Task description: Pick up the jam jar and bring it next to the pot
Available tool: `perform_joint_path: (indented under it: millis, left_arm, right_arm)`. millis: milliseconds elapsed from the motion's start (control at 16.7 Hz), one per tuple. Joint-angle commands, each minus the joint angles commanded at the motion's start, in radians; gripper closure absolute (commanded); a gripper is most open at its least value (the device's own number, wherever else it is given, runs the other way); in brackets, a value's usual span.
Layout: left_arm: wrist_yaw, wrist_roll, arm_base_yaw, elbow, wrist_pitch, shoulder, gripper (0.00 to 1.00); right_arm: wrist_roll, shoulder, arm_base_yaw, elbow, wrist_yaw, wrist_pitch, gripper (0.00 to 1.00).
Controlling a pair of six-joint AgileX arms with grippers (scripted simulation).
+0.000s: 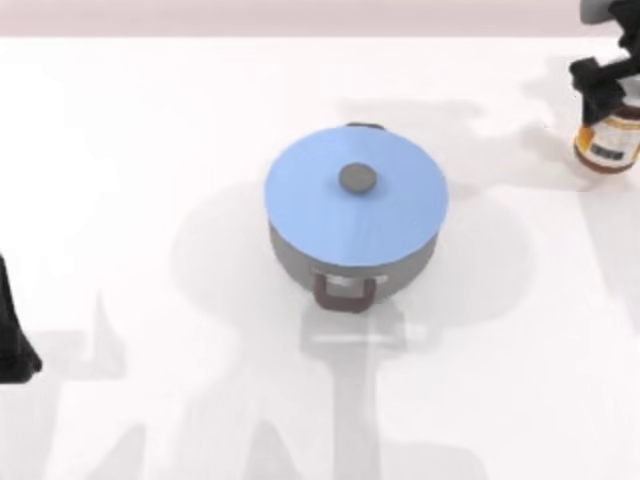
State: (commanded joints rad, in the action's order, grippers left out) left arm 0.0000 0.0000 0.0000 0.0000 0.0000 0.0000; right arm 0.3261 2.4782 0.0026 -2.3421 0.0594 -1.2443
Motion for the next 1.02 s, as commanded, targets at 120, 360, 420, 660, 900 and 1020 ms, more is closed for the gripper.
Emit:
perform_joint_path:
  millis: [120, 360, 420, 660, 900, 1020]
  left_arm:
    - [0.000, 0.000, 0.000, 0.000, 0.000, 0.000, 0.00]
    - [0.000, 0.000, 0.000, 0.000, 0.000, 0.000, 0.00]
    - [0.000, 0.000, 0.000, 0.000, 0.000, 0.000, 0.00]
    - [0.000, 0.000, 0.000, 0.000, 0.000, 0.000, 0.00]
    - [0.000, 0.000, 0.000, 0.000, 0.000, 0.000, 0.00]
    - [0.000, 0.000, 0.000, 0.000, 0.000, 0.000, 0.00]
  right_arm:
    - [0.000, -0.111, 0.004, 0.103, 0.001, -0.003, 1.00]
    - [0.001, -0.331, 0.011, 0.312, 0.004, -0.013, 1.00]
    - [0.001, -0.367, 0.013, 0.347, 0.004, -0.015, 1.00]
    - [0.001, -0.409, 0.014, 0.389, 0.005, -0.019, 1.00]
    - [-0.016, -0.407, 0.015, 0.392, 0.002, -0.013, 1.00]
    - [-0.071, -0.411, 0.042, 0.417, -0.010, 0.007, 1.00]
